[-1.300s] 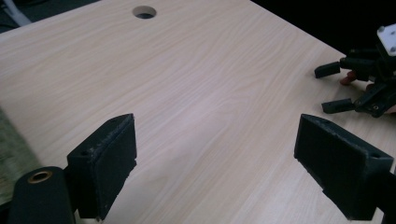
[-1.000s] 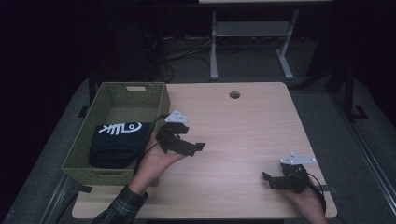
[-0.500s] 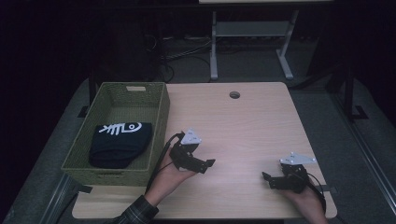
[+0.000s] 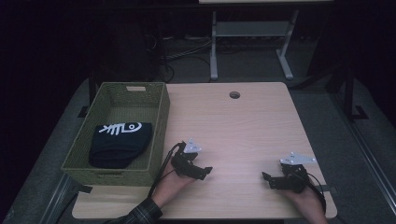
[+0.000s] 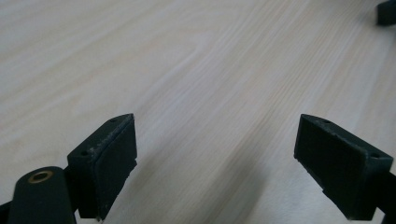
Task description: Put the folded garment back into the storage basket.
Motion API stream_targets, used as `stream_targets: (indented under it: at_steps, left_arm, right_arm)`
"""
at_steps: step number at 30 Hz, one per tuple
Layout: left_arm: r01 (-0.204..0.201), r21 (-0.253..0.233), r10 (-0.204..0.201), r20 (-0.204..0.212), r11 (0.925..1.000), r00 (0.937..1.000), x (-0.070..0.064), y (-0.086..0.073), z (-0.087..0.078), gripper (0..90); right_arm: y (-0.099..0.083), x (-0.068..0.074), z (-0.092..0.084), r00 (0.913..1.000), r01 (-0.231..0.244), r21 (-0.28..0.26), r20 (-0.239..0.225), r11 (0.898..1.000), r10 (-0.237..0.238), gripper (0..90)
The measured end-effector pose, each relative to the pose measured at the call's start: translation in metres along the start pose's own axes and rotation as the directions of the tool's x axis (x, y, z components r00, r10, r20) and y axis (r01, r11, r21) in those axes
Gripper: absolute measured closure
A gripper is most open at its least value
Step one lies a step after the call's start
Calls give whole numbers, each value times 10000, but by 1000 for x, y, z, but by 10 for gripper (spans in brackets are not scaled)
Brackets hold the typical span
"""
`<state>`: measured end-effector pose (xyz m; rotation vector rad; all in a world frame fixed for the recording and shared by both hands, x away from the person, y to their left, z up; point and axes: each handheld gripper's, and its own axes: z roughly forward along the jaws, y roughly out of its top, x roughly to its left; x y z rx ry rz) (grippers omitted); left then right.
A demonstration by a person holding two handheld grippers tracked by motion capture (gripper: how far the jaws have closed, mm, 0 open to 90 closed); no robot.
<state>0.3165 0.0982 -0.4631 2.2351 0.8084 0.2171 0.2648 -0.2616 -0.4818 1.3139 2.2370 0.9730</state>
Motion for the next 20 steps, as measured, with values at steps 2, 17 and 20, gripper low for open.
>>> stream_targets:
  at_steps: [2, 17, 20]
  left_arm:
    - [83, 123, -84, 22, 9999, 10000, 2, -3, 5, 127]
    - [-534, -223, 517, -716, 9983, 9961, 2, -11, 9, 126]
    - [-533, -229, 515, -715, 9983, 9961, 2, -11, 9, 126]
  right_arm:
    - [0, 0, 0, 10000, -2, 0, 0, 10000, 2, 126]
    - [0, 0, 0, 10000, -3, 2, 0, 10000, 3, 126]
    - [0, 0, 0, 10000, -1, 2, -1, 10000, 1, 126]
